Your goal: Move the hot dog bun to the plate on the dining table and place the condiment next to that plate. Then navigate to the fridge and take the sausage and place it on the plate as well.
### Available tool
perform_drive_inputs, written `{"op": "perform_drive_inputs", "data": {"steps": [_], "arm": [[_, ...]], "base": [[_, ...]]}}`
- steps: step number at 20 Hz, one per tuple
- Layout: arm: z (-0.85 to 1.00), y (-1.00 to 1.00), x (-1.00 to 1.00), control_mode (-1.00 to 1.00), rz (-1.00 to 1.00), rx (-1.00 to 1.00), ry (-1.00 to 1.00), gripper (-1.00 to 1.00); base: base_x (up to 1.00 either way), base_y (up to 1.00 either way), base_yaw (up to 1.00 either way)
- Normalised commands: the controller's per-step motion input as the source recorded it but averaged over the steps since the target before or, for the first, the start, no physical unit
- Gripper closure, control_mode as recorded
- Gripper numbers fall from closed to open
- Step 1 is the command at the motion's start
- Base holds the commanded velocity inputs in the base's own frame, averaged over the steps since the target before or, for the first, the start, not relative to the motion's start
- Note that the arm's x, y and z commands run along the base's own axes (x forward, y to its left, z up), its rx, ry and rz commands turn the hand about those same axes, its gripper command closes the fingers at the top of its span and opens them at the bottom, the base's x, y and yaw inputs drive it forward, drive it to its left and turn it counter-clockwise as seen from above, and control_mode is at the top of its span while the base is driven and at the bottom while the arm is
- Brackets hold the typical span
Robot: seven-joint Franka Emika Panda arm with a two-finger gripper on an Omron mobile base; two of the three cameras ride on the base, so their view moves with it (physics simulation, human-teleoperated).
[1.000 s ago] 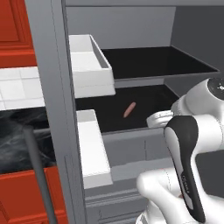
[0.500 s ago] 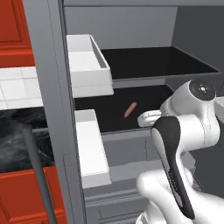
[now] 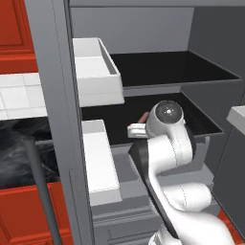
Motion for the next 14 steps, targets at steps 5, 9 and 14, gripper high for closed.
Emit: {"op": "perform_drive_inputs", "data": {"steps": [5,9,14], "arm": [[-0.21,0.00,0.63,-1.00,-0.11,0.00,0.00,-1.00],[-0.10,-0.02,0.58,-1.00,-0.05,0.00,0.02,-1.00],[-0.03,-0.26,0.49,-1.00,0.00,0.01,0.06,-1.00]], "base": [[0.00,0.00,0.00],[0.00,0.00,0.00],[0.00,0.00,0.00]]}}
